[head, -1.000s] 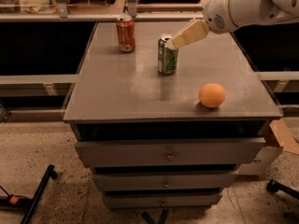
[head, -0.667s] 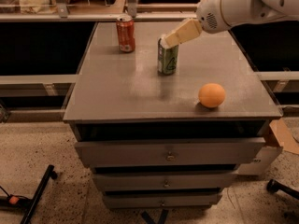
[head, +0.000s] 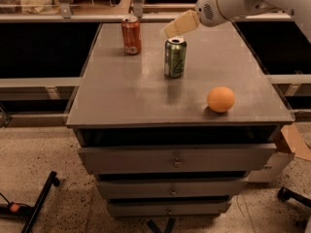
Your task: Move coke can near orange
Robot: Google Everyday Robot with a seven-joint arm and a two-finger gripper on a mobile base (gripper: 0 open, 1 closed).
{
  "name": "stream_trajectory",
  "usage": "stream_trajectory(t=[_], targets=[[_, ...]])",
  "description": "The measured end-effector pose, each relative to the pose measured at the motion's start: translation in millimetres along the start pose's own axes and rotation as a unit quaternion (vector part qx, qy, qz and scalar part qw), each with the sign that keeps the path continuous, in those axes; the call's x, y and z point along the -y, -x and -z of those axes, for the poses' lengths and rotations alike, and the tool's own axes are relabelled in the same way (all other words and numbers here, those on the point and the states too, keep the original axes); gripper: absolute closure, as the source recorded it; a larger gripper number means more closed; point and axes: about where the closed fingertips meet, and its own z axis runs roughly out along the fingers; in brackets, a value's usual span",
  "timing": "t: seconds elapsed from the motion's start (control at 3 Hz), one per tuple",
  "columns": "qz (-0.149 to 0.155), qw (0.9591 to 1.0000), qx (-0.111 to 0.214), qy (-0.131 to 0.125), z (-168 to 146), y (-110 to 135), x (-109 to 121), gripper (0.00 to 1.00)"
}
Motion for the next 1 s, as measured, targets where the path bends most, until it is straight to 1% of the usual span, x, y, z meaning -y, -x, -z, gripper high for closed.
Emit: stream_trajectory(t=[0.33,0.67,1.0], targets=[[-0.040,0.9991,0.017,-0.004,-18,11,13,0.00],[-0.086,0.9946,0.057,-0.003,-30,14,13,0.00],[-0.102,0.9885,0.111,-0.012,-55,35,7,0.00]])
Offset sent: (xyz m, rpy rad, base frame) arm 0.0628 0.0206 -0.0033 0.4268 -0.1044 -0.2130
